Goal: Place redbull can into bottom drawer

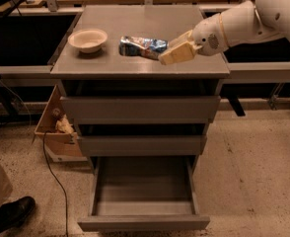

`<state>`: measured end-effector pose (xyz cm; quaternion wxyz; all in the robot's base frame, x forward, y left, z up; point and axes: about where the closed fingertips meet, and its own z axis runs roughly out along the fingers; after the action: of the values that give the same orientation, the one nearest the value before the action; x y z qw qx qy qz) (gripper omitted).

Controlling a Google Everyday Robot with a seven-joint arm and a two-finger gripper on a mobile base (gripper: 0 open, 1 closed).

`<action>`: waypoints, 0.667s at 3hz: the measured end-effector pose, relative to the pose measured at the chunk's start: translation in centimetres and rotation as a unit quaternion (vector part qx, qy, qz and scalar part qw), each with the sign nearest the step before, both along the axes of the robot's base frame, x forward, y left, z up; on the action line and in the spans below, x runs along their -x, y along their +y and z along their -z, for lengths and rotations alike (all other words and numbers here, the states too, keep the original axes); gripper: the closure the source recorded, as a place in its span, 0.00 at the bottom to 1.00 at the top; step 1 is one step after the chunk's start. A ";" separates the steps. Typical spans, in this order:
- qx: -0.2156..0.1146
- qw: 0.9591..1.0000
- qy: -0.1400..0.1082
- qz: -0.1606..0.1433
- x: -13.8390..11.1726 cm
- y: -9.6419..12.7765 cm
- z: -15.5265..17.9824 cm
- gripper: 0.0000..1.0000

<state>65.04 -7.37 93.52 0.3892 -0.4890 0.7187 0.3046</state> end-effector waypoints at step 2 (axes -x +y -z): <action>0.008 1.000 0.025 -0.014 1.3 1.2 2.5 1.00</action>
Offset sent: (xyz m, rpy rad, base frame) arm -0.0130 0.0114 -0.0242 -0.0146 0.0498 0.0278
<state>63.74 -6.20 91.06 0.3630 -0.4943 0.7235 0.3169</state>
